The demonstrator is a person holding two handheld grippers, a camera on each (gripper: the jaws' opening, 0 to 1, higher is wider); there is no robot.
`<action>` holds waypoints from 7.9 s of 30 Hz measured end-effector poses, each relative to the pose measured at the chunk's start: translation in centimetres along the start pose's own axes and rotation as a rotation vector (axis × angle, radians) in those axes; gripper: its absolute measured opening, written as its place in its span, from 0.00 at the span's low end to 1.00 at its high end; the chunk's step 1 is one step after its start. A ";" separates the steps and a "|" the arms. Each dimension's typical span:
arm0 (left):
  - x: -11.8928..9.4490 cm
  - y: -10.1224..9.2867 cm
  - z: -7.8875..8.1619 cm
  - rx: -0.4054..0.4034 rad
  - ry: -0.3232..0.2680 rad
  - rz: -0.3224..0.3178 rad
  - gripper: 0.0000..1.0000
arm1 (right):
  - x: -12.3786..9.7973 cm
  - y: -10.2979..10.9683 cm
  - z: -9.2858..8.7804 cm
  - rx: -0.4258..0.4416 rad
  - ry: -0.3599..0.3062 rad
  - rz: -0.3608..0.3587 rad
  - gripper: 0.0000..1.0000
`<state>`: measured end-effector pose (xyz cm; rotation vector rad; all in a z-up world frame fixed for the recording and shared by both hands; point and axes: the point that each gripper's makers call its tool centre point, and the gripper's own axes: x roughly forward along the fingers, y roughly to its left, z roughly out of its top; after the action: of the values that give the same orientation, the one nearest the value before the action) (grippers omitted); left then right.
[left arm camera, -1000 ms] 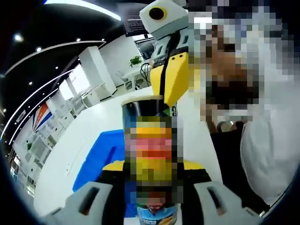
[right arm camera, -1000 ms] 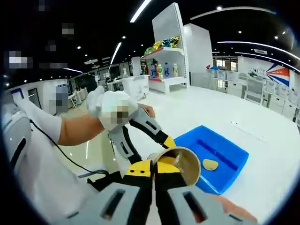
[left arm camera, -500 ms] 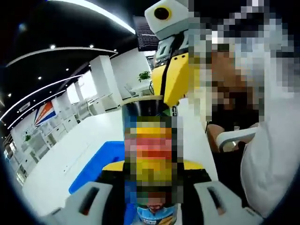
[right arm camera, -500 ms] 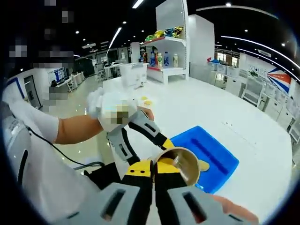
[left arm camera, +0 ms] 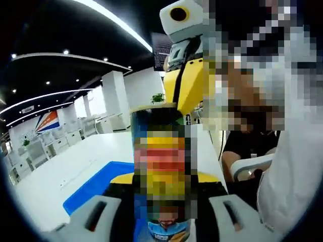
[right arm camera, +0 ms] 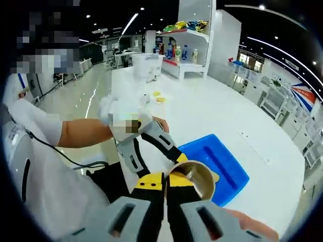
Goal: Open the lid of the chip container on the table, take out the chips, place them into the box in front of the container, and close the lid
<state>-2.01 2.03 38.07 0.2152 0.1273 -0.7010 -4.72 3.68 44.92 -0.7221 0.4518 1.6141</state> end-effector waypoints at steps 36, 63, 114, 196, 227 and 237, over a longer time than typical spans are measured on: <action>1.2 -1.9 -1.0 -0.095 -0.246 -0.034 0.44 | 0.2 1.8 -0.6 -0.208 -0.090 0.031 0.07; 1.1 -2.0 -1.3 -0.075 -0.250 -0.039 0.45 | -9.1 -8.2 -10.9 0.087 -0.580 -0.404 0.27; 1.4 -2.3 -2.0 -0.006 -0.193 -0.028 0.45 | -0.4 -13.2 -30.8 0.378 -0.354 -0.611 0.64; -7.7 -1.9 2.9 -0.102 -0.365 0.143 0.46 | -4.8 -4.6 -2.9 0.136 -0.644 -0.176 0.46; -8.3 -1.3 1.6 -0.135 -0.362 0.176 0.45 | -1.0 -1.9 -1.8 0.106 -0.524 -0.033 0.46; -8.5 -1.6 2.6 -0.177 -0.411 0.132 0.45 | -0.7 -1.6 -2.4 0.014 -0.505 -0.049 0.49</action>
<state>-9.39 5.55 41.98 -0.0916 -0.2159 -0.5863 -2.63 1.89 43.87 -0.2914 0.0769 1.6730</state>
